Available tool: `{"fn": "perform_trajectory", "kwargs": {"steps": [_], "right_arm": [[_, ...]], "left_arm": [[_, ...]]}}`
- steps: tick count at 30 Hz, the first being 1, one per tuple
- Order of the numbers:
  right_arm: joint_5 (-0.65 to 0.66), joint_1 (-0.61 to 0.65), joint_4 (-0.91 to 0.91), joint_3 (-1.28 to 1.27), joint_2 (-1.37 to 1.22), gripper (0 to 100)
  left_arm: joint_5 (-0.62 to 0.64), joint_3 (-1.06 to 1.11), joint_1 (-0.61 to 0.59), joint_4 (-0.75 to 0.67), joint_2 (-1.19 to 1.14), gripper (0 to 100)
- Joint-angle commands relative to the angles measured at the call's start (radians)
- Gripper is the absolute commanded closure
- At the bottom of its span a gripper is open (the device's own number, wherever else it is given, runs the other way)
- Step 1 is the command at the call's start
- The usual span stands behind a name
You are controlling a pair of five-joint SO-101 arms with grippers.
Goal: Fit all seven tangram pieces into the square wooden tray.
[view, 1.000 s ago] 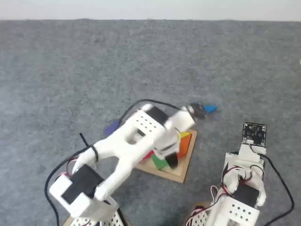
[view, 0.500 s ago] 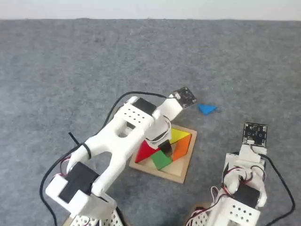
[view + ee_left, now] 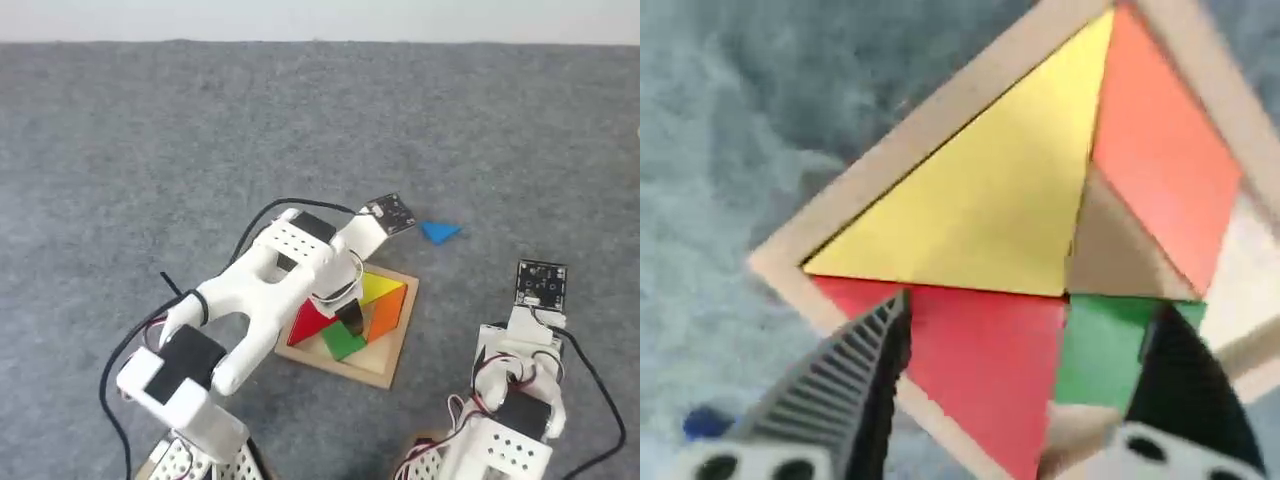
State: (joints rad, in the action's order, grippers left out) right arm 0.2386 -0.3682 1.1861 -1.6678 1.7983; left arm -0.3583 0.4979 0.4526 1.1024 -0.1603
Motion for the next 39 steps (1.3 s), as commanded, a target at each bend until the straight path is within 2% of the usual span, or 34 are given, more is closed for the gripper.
{"fn": "perform_trajectory", "kwargs": {"steps": [1, 8, 12, 16, 21, 30, 34, 37, 39], "right_arm": [[0.009, -0.012, -0.001, -0.015, 0.012, 77.8], [0.009, -0.012, -0.001, -0.015, 0.012, 77.8], [0.009, -0.012, 0.001, -0.015, 0.012, 77.8], [0.009, -0.012, 0.001, -0.015, 0.012, 77.8], [0.009, -0.008, 0.001, -0.015, 0.012, 77.8], [0.009, -0.008, 0.001, -0.015, 0.012, 77.8], [0.009, -0.013, -0.004, -0.015, 0.012, 77.8], [0.041, -0.031, -0.007, -0.011, 0.012, 77.8], [0.155, -0.059, -0.033, 0.009, 0.012, 77.9]], "left_arm": [[-0.023, -0.005, -0.006, -0.015, 0.002, 65], [-0.018, -0.005, -0.048, 0.080, 0.249, 65], [-0.017, -0.001, -0.204, 0.140, 0.394, 65], [-0.038, 0.001, -0.413, 0.175, 0.414, 65], [-0.190, 0.019, -0.574, 0.187, 0.350, 65], [-0.206, 0.025, -0.609, 0.146, 0.170, 65], [-0.195, 0.007, -0.612, 0.149, 0.158, 65], [-0.077, 0.002, -0.605, 0.144, 0.206, 65], [0.018, 0.007, -0.595, 0.144, 0.245, 65]]}}
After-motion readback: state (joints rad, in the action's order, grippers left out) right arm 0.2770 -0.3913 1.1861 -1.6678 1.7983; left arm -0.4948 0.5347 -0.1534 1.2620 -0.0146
